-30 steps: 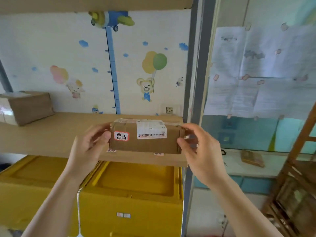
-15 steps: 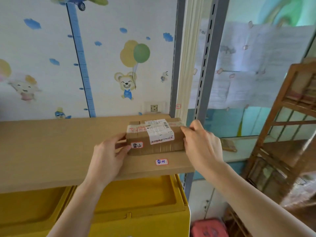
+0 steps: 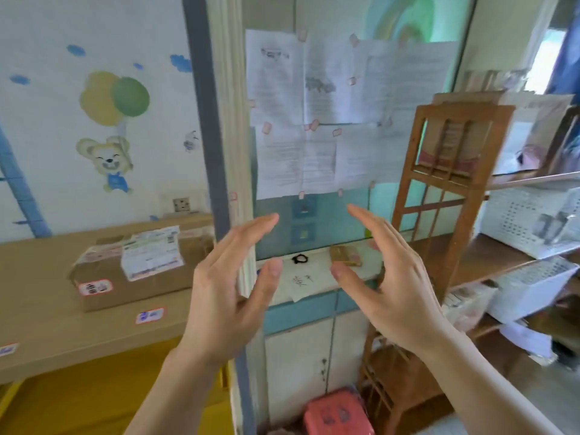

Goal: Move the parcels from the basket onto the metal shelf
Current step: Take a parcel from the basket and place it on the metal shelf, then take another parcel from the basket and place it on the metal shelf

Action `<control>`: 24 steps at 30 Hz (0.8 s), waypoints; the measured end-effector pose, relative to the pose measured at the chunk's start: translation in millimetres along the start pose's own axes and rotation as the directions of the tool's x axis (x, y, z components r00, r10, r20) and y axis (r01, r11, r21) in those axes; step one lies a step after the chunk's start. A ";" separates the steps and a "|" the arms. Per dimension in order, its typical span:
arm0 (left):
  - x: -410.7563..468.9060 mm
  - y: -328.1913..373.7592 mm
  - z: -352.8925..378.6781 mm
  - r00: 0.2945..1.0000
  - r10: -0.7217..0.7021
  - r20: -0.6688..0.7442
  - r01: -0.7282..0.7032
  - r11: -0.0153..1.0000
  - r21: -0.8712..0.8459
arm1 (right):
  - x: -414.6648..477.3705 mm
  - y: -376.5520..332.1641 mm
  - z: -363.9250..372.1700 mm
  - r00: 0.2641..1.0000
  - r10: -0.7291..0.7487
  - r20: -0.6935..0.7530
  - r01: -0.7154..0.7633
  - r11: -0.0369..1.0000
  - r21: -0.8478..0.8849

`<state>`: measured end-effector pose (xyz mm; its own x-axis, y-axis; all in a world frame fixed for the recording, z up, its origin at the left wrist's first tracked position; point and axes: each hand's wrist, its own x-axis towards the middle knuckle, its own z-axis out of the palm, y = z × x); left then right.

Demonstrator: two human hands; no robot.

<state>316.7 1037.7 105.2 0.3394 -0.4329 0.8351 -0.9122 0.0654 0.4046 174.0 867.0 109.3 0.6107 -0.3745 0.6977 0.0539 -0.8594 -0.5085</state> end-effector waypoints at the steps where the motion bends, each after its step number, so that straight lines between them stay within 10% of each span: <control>1: 5.4 13.4 36.6 0.999 0.001 0.033 0.000 0.999 -0.042 | -10.3 21.1 -27.6 0.999 0.038 -0.029 -0.038 0.999 -0.005; 13: 63.8 206.9 417.5 0.928 0.106 0.358 0.083 0.876 -0.475 | -98.6 238.2 -335.4 0.846 0.395 -0.358 -0.439 0.897 -0.049; 24: 122.2 230.5 681.2 0.899 0.110 0.425 0.170 0.806 -0.567 | -82.6 443.5 -448.1 0.798 0.432 -0.420 -0.529 0.836 -0.144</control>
<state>-8.6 387.4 46.5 0.1074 -0.7638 0.6364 -0.5469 0.4892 0.6794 -206.6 360.8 52.3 0.1788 -0.8165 0.5490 -0.3919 -0.5709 -0.7214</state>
